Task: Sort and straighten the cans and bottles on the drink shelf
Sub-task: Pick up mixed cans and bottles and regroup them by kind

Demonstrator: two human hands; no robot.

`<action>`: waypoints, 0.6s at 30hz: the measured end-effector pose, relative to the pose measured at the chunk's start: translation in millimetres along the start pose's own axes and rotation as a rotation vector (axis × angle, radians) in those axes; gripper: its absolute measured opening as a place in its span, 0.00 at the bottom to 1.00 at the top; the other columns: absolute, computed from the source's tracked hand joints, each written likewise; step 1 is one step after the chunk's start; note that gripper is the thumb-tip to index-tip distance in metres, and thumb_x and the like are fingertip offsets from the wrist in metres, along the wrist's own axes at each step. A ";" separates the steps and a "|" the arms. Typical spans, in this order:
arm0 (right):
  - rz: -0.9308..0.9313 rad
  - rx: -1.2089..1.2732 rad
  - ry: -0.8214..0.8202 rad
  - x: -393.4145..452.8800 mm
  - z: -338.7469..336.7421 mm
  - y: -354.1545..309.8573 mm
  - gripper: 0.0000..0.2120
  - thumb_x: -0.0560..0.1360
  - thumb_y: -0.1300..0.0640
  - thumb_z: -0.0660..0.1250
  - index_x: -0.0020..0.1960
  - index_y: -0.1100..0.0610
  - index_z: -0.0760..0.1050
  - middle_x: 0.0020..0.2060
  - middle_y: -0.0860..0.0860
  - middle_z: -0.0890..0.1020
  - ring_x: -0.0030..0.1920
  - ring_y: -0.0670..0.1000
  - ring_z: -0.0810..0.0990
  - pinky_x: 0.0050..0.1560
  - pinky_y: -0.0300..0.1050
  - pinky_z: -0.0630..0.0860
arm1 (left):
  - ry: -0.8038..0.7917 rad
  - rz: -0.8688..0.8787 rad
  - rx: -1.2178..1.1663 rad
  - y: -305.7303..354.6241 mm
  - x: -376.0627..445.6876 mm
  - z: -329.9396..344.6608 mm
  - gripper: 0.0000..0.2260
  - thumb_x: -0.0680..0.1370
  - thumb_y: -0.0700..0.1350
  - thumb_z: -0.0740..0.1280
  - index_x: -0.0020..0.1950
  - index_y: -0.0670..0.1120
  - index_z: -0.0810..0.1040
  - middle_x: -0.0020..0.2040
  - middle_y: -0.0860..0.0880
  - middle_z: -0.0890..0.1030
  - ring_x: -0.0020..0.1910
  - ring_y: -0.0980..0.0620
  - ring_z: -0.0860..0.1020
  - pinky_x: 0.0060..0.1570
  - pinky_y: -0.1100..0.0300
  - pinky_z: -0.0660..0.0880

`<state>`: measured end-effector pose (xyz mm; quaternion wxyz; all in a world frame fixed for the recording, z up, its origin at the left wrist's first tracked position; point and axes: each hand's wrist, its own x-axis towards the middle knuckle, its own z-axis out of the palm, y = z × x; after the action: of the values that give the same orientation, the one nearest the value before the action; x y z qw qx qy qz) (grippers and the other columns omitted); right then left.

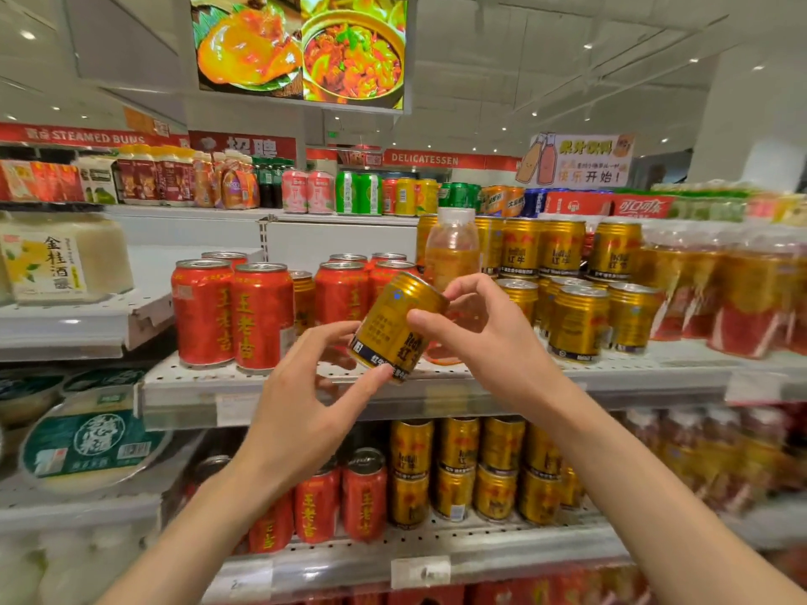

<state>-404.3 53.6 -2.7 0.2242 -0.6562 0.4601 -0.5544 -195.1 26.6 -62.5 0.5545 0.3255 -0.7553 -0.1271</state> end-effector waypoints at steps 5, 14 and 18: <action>-0.033 -0.092 -0.046 -1.0 -58.5 19.2 0.18 0.72 0.46 0.76 0.54 0.51 0.71 0.54 0.53 0.80 0.50 0.52 0.85 0.46 0.53 0.85 | 0.014 0.032 0.023 21.9 3.2 55.7 0.20 0.72 0.62 0.70 0.61 0.58 0.75 0.55 0.61 0.80 0.56 0.57 0.78 0.42 0.62 0.77; -0.182 -0.506 -0.026 13.1 -134.8 50.1 0.19 0.73 0.41 0.73 0.54 0.48 0.69 0.48 0.41 0.79 0.48 0.44 0.80 0.48 0.45 0.82 | 0.159 -0.029 0.183 28.4 33.0 121.0 0.26 0.75 0.56 0.71 0.72 0.52 0.70 0.61 0.56 0.67 0.57 0.65 0.73 0.48 0.66 0.80; -0.340 -0.808 -0.002 22.7 -136.7 68.8 0.21 0.74 0.37 0.68 0.57 0.50 0.69 0.48 0.45 0.77 0.49 0.48 0.74 0.52 0.47 0.77 | 0.164 -0.086 0.272 17.4 41.8 125.2 0.32 0.76 0.54 0.71 0.77 0.53 0.63 0.65 0.55 0.67 0.58 0.58 0.75 0.56 0.52 0.80</action>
<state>-557.3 31.0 -7.3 -0.1443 -0.7582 0.5252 -0.3584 -323.7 -7.9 -65.5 0.5593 0.4386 -0.7031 -0.0202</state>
